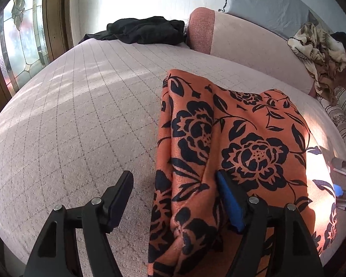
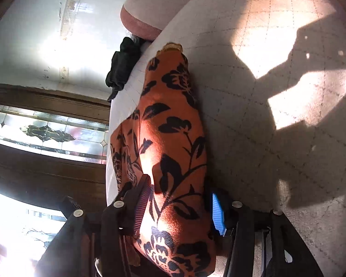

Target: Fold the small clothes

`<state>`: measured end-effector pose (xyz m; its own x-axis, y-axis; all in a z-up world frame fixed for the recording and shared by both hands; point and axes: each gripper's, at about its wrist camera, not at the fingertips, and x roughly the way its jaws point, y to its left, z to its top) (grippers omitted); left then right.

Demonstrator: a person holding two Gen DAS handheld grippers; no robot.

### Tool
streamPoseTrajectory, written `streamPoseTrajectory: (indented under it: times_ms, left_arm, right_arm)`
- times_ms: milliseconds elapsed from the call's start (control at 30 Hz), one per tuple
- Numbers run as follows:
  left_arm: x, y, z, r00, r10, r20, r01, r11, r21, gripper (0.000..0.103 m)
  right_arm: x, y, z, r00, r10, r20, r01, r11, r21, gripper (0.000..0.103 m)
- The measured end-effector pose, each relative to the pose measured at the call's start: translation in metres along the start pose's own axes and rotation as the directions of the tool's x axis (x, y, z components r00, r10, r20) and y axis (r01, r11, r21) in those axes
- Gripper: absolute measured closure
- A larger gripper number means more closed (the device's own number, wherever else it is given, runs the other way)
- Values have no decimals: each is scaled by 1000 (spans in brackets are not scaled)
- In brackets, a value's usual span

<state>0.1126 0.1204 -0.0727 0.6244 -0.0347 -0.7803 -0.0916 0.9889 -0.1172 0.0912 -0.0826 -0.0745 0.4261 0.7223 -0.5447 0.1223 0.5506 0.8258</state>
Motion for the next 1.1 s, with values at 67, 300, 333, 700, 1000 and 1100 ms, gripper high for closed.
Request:
streamPoseTrajectory:
  times_ms: [67, 300, 333, 700, 1000, 1100]
  left_arm:
    - [1, 2, 1, 1000, -13, -9, 13, 1000, -18, 28]
    - [-2, 11, -4, 999, -38, -8, 38, 999, -35, 27]
    - [-3, 11, -5, 999, -37, -6, 37, 999, -33, 27]
    - [-15, 20, -6, 996, -91, -18, 90, 993, -80, 28]
    - [-27, 53, -46, 953, -266, -144, 230, 947, -222, 43]
    - [-56, 49, -32, 945, -311, -101, 285, 935, -210, 58]
  right_arm:
    - [-10, 5, 13, 998, 41, 56, -41, 999, -6, 41]
    - [42, 10, 44, 997, 48, -52, -45, 997, 68, 63]
    - [35, 24, 39, 1000, 16, -7, -16, 1000, 6, 65]
    - [-3, 31, 27, 979, -131, 156, 137, 990, -32, 54]
    - [25, 81, -23, 997, -70, -28, 58, 947, -316, 27]
    - [34, 58, -25, 999, -29, -22, 23, 972, -235, 30]
